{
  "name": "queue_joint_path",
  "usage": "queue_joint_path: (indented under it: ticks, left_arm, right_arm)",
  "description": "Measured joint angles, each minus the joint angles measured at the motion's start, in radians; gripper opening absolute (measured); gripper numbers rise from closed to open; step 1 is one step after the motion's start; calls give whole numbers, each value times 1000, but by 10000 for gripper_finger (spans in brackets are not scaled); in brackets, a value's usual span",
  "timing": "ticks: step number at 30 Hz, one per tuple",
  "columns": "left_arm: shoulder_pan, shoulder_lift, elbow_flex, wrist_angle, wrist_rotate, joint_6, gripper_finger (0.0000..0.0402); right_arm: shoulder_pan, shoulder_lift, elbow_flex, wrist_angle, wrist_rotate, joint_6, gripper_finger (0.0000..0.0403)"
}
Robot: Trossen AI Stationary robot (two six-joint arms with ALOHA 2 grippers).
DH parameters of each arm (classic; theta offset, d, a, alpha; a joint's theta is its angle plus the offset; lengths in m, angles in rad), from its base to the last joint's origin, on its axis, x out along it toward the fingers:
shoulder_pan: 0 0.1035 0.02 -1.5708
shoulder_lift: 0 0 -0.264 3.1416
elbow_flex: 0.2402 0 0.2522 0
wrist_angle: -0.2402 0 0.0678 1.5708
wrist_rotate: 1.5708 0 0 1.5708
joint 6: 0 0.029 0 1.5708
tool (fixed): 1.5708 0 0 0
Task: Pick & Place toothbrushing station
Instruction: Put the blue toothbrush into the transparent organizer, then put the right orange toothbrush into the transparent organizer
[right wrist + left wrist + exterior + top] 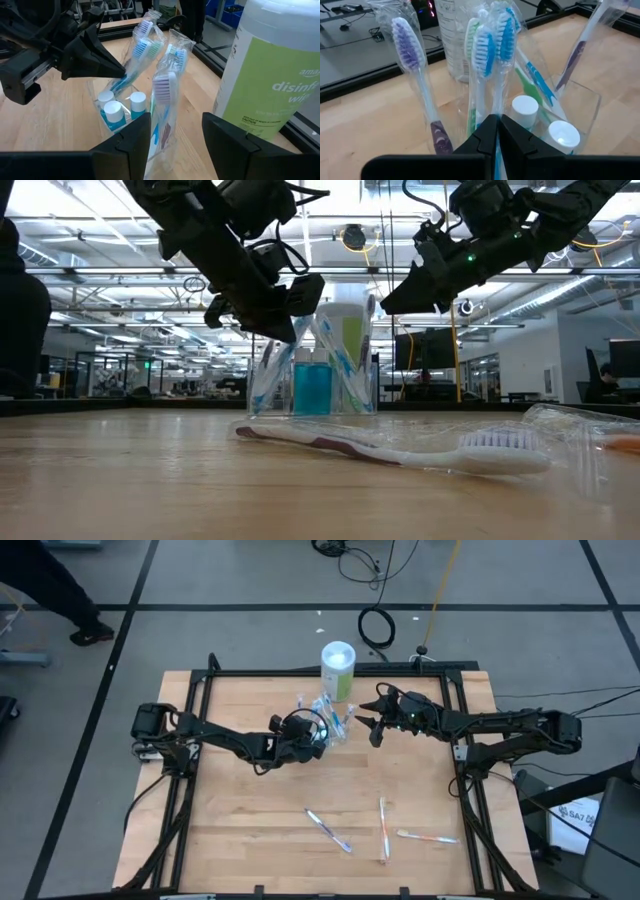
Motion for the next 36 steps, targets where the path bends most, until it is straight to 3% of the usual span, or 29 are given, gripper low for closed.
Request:
queue_joint_path:
  ticks: [14, 26, 36]
  left_arm:
    - [0, 0, 0, -21, 56, 38, 27]
    - [-1, -8, 0, -26, 91, 41, 157]
    - [-1, -128, -2, -141, 181, 5, 175]
  right_arm:
    - [0, 0, 0, -21, 0, 1, 172]
    - [0, 0, 0, -55, -3, 1, 177]
    - [0, 0, 0, -98, -3, 37, 176]
